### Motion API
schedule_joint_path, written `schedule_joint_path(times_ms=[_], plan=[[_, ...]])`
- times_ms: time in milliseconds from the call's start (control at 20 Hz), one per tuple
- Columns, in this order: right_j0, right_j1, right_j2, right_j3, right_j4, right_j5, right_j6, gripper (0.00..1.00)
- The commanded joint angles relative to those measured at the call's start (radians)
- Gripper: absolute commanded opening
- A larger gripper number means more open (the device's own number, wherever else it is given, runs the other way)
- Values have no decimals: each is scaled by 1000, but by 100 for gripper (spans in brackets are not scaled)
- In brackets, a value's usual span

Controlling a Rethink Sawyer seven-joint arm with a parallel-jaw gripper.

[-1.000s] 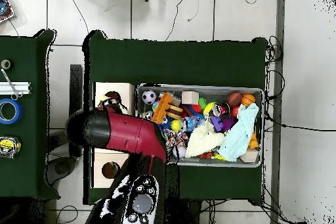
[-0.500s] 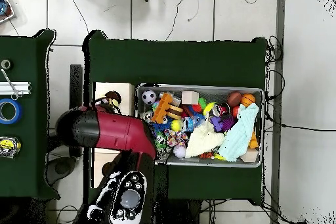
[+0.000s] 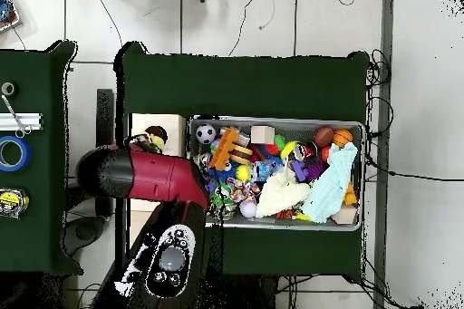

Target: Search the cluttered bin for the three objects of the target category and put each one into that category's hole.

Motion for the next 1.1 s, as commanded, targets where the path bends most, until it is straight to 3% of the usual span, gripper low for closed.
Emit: schedule_joint_path(times_ms=[50, 400, 600, 900, 1000, 1100], plan=[[-18, 97, 81, 15, 37, -9, 151, 0], [18, 77, 73, 71, 54, -22, 171, 0], [2, 134, 101, 49, 65, -104, 164, 0], [-13, 180, 118, 23, 71, -140, 152, 0], [2, 162, 88, 26, 63, -97, 156, 0], [7, 72, 63, 65, 54, 14, 144, 0]])
